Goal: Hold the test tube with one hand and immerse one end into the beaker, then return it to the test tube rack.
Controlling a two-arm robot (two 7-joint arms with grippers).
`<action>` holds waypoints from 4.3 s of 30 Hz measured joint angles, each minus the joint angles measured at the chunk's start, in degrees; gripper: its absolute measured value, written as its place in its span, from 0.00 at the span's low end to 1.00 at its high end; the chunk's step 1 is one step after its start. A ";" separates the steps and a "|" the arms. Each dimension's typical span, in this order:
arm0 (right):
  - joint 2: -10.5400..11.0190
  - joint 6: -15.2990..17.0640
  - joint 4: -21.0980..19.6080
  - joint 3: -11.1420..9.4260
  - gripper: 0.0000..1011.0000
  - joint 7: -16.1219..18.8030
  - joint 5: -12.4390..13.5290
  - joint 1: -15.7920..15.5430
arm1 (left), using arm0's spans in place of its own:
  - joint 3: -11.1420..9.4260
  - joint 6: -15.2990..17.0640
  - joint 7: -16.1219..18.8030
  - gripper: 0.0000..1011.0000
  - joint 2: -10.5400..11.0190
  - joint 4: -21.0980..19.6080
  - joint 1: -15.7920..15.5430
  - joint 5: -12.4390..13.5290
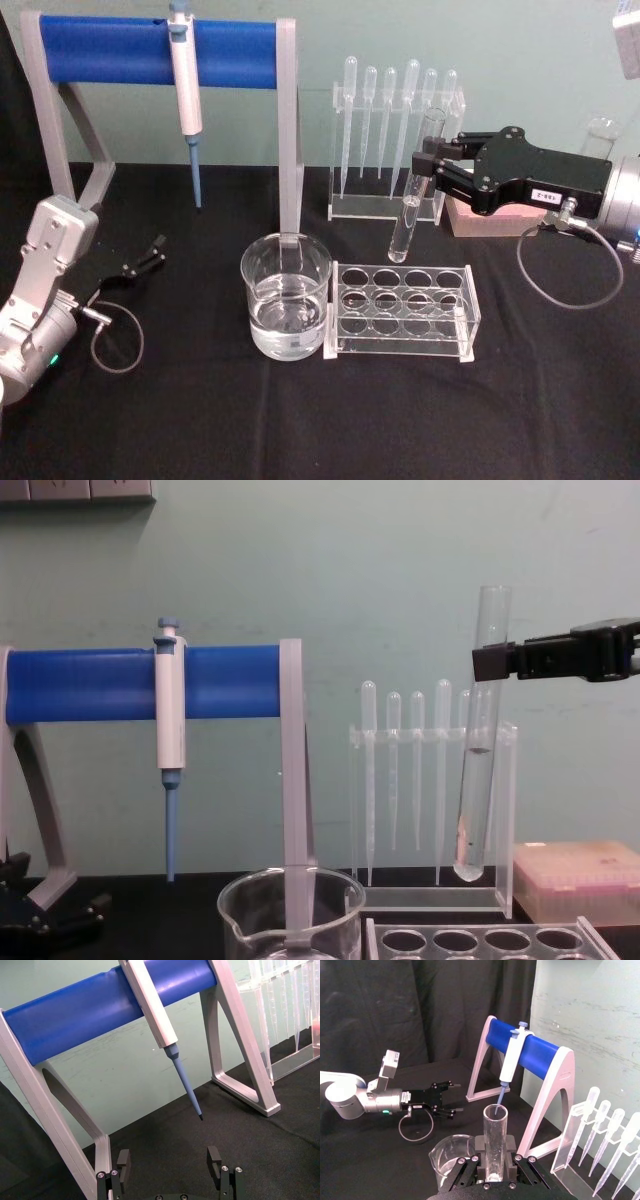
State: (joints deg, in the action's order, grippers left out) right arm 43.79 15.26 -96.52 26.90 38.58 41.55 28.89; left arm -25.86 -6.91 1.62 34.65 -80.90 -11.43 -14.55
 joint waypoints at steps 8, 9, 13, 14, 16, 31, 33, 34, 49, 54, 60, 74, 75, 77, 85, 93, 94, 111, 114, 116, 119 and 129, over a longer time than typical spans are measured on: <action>0.00 0.00 0.00 0.00 0.22 0.00 0.00 0.00 | 0.00 0.00 0.00 0.99 0.00 0.00 0.00 0.00; 0.00 0.00 0.00 0.00 0.22 0.00 0.00 0.00 | 0.00 0.00 0.00 0.99 0.00 0.00 0.00 0.00; 0.00 0.00 0.00 0.00 0.22 0.00 0.00 0.00 | 0.00 0.00 0.00 0.99 0.00 0.00 0.00 0.00; 0.00 0.00 0.00 0.00 0.22 0.00 0.00 0.00 | 0.00 0.00 0.00 0.99 0.00 0.00 0.00 0.00; 0.00 0.00 0.00 0.00 0.22 0.00 0.00 0.00 | 0.00 0.00 0.00 0.99 0.00 0.00 0.00 0.00; 0.00 0.00 0.00 0.00 0.22 0.00 0.00 0.00 | 0.00 0.00 0.00 0.99 0.00 0.00 0.00 0.00; 0.00 0.00 0.00 0.00 0.22 0.00 0.00 0.00 | 0.00 0.00 0.00 0.99 0.00 0.00 0.00 0.00; 0.00 0.00 0.00 0.00 0.22 0.00 0.00 0.00 | 0.00 0.00 0.00 0.99 0.00 0.00 0.00 0.00; 0.00 0.00 0.00 0.00 0.22 0.00 0.00 0.00 | 0.00 0.00 0.00 0.99 0.00 0.00 0.00 0.00; 0.00 0.00 0.00 0.00 0.22 0.00 0.00 0.00 | 0.00 0.00 0.00 0.99 0.00 0.00 0.00 0.00; 0.00 0.00 0.00 0.00 0.22 0.00 0.00 0.00 | 0.00 0.00 0.00 0.99 0.00 0.00 0.00 0.00; -0.03 -0.02 -0.26 1.70 0.22 0.03 -0.40 2.10 | 0.00 0.00 0.00 0.99 0.00 0.00 0.00 0.00; -0.09 0.02 -0.29 1.91 0.22 0.05 -0.44 2.40 | 0.00 0.00 0.00 0.99 0.00 0.00 0.00 0.00; -0.25 0.16 -0.29 2.34 0.22 0.12 -0.48 3.04 | 0.00 0.00 0.00 0.99 0.00 0.00 0.00 0.00; -3.35 1.40 1.18 6.05 0.22 1.42 -0.95 8.48 | 0.00 0.00 0.00 0.99 0.00 0.00 0.00 0.00; -7.17 2.24 3.08 9.69 0.22 2.40 -1.08 12.79 | 0.00 0.00 0.00 0.99 0.00 0.00 0.00 0.00; -7.51 2.25 3.37 10.09 0.22 2.48 -1.13 13.10 | 0.00 0.00 0.00 0.99 0.00 0.00 0.00 0.00; -12.93 -4.05 14.63 16.10 0.22 5.10 -4.66 14.11 | 0.00 0.00 0.00 0.99 0.00 0.00 0.00 0.00; -13.87 -5.60 16.80 16.40 0.22 5.80 -4.96 13.44 | 0.00 0.00 0.00 0.99 0.00 0.00 0.00 0.00; -14.55 -6.67 18.35 16.68 0.22 6.20 -5.37 12.87 | 0.00 0.00 0.00 0.99 0.00 0.00 0.00 0.00; -15.17 -7.55 19.60 16.92 0.22 6.49 -5.85 12.34 | 0.00 0.00 0.00 0.99 0.00 0.00 0.00 0.00; -16.88 -9.64 22.55 17.08 0.22 6.83 -7.86 10.54 | 0.00 0.00 0.00 0.99 0.00 0.00 0.00 0.00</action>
State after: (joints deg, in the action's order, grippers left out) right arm 26.91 5.62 -73.96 43.97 45.41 33.68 39.42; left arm -25.86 -6.90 1.62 34.64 -80.90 -11.43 -14.55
